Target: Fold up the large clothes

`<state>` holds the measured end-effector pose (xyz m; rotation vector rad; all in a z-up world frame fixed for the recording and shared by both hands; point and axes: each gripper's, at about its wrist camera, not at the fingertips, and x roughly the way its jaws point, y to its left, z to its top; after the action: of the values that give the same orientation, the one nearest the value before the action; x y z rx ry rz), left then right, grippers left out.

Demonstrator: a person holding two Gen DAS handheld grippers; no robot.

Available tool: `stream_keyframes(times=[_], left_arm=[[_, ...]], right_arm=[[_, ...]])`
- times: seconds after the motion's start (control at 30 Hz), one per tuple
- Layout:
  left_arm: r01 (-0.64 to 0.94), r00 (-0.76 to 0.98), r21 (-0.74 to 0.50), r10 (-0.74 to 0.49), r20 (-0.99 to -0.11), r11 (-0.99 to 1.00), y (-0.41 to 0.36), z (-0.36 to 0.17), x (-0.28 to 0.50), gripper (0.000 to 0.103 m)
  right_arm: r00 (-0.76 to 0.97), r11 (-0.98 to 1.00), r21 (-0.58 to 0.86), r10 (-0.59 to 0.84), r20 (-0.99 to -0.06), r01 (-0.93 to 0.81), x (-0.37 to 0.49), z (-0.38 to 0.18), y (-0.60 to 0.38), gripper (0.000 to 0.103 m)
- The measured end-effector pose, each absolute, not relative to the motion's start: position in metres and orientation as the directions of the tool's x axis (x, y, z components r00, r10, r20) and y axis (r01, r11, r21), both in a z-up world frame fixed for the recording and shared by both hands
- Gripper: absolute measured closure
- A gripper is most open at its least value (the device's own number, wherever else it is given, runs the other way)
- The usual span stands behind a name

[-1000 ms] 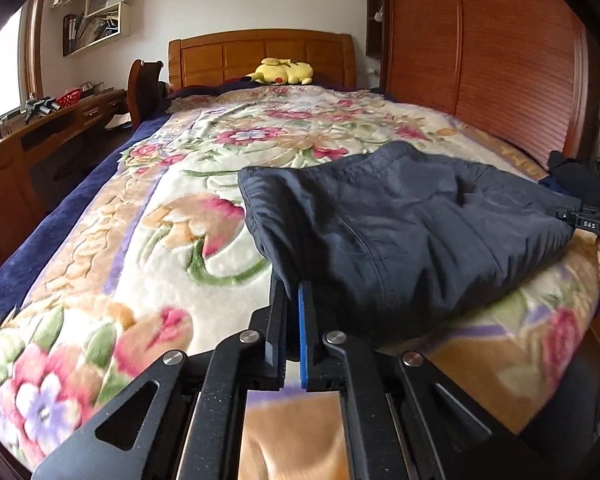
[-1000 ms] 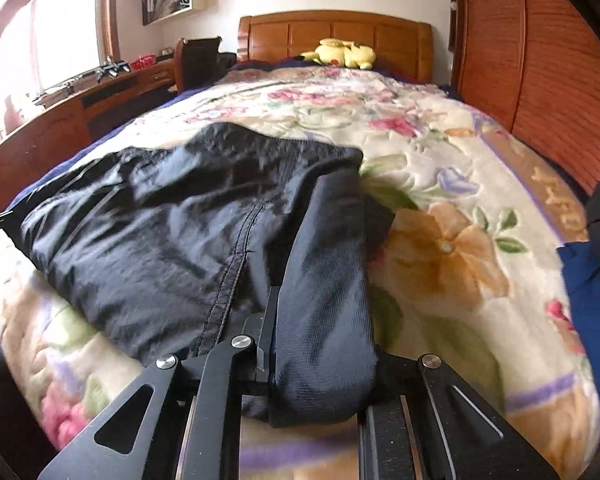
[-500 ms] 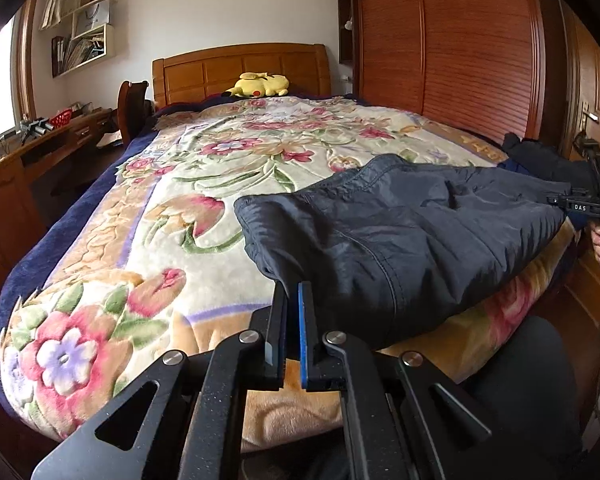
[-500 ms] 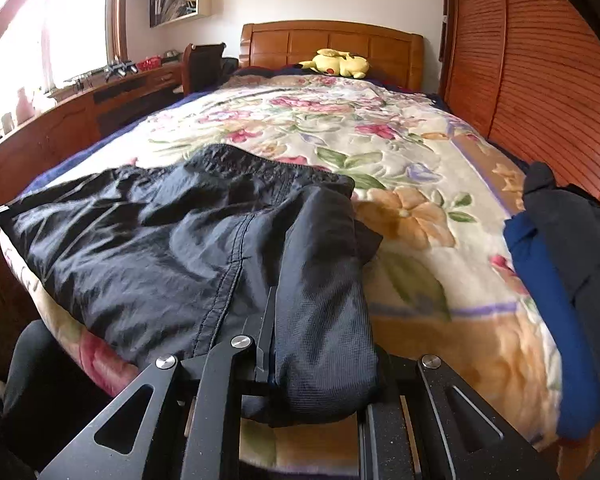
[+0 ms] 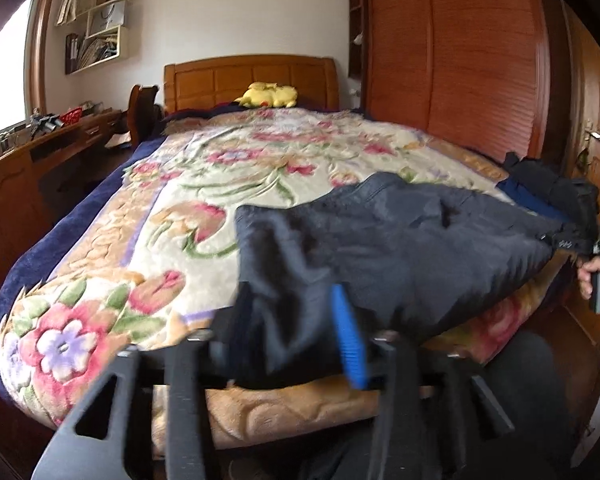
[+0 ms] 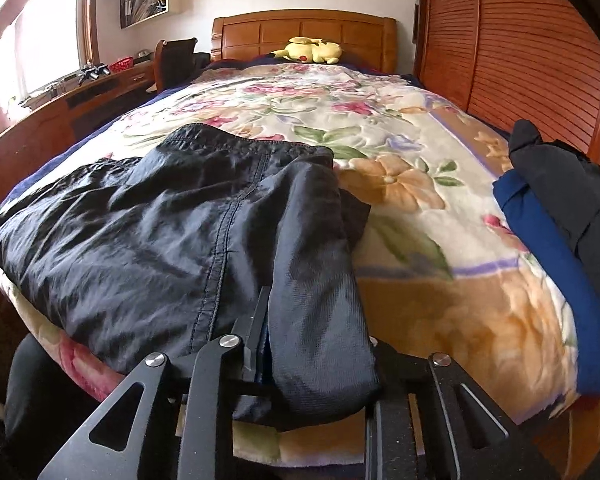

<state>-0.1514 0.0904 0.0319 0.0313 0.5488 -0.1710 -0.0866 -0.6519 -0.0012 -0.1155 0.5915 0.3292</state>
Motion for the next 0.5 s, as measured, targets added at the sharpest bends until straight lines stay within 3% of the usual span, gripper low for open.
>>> stream_keyframes(times=[0.03, 0.1, 0.23, 0.3, 0.4, 0.5], left_arm=[[0.185, 0.839, -0.016, -0.166, -0.519, 0.983, 0.085, 0.034, -0.151, 0.038], [0.213, 0.837, -0.021, -0.194, -0.512, 0.977, 0.076, 0.037, -0.149, 0.025], [0.251, 0.823, -0.042, -0.236, -0.516, 0.967, 0.056, 0.039, -0.139, 0.023], [0.254, 0.826, -0.036, -0.236, -0.511, 0.967, 0.043, 0.039, -0.133, 0.023], [0.272, 0.817, -0.043, -0.255, -0.517, 0.961, 0.026, 0.036, -0.123, 0.023], [0.301, 0.801, -0.044, -0.277, -0.531, 0.953, 0.002, 0.030, -0.111, 0.023]], right_arm=[[0.783, 0.943, -0.015, 0.267, -0.562, -0.333, -0.089, -0.002, -0.652, 0.077], [0.789, 0.948, -0.016, 0.255, -0.559, -0.318, -0.092, -0.003, -0.652, 0.072], [0.790, 0.950, -0.005, 0.256, -0.557, -0.312, -0.095, -0.002, -0.656, 0.058], [0.793, 0.950, -0.004, 0.257, -0.552, -0.311, -0.097, -0.001, -0.659, 0.045], [0.795, 0.949, 0.004, 0.267, -0.545, -0.316, -0.100, 0.002, -0.662, 0.035], [0.804, 0.950, 0.003, 0.267, -0.532, -0.313, -0.107, 0.004, -0.664, 0.033]])
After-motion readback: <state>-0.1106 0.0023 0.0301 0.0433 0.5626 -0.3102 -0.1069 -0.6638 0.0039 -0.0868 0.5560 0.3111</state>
